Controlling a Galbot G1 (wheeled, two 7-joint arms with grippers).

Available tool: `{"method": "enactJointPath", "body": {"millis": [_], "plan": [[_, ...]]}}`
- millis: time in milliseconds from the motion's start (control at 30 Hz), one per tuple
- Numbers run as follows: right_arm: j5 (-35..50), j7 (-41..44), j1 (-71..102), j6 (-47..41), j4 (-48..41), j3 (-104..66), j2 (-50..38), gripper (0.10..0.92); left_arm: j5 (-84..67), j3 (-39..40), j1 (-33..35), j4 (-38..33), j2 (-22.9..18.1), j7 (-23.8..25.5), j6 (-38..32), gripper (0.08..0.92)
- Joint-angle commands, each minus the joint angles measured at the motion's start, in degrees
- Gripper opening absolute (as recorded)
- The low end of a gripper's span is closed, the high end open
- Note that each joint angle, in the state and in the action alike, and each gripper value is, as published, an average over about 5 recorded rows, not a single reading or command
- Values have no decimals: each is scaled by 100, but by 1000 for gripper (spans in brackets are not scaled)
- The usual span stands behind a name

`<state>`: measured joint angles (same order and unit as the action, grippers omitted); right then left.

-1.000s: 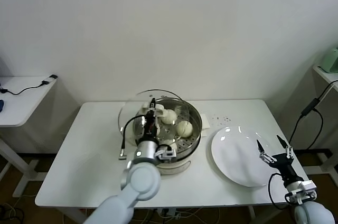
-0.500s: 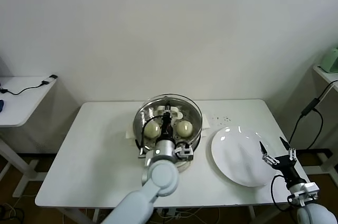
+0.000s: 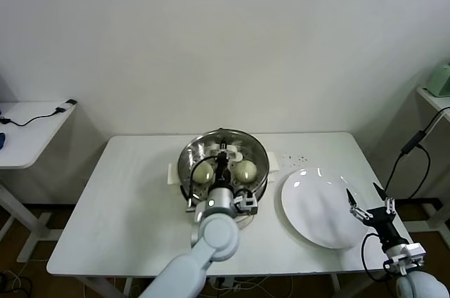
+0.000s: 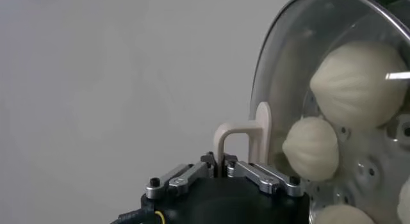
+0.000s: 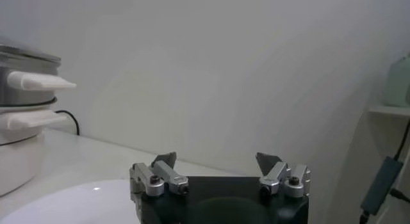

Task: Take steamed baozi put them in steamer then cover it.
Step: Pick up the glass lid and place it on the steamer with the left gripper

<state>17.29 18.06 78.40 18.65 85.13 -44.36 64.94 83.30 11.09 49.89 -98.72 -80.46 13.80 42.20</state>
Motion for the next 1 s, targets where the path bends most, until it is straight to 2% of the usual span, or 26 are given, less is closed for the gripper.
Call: {"method": "enactJointPath", "body": {"millis": [33, 767, 1000], "plan": [[-12, 7, -12, 5, -6, -3, 15, 823, 11, -24, 31, 70, -37, -31, 280, 152], [-55, 46, -25, 22, -28, -36, 38, 823, -97, 11, 108, 76, 10, -128, 280, 152], [-49, 53, -27, 21, -31, -52, 27, 823, -44, 4, 111, 25, 51, -2, 258, 152]]}}
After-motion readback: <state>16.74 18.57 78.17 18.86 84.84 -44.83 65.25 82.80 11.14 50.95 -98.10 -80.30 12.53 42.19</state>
